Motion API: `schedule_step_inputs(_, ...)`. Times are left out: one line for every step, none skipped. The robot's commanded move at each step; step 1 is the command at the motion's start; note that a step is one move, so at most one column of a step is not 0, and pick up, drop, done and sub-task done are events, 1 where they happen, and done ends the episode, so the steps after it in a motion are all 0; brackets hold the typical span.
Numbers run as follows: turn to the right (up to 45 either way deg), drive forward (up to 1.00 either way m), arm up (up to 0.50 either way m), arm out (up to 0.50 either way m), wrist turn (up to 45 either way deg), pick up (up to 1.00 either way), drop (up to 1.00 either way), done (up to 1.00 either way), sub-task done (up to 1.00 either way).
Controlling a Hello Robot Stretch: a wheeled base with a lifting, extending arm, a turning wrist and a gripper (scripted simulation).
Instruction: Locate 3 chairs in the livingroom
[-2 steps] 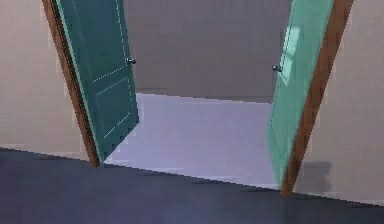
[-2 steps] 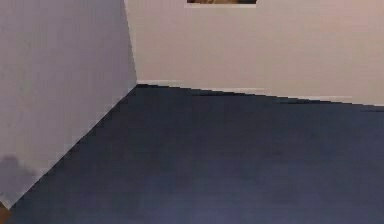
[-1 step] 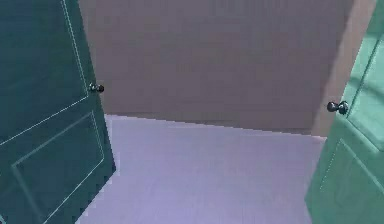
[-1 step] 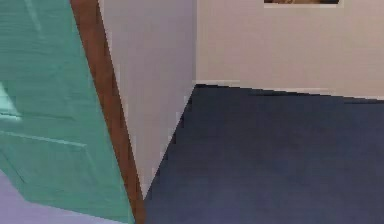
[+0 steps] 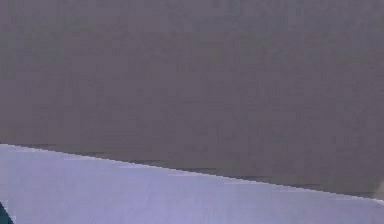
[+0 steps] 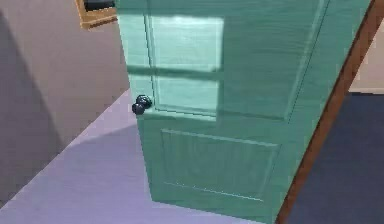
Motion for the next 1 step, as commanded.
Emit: schedule_step_inputs(45.0,0.0,0.0,0.0,0.0,0.0,0.0,0.0,0.0)
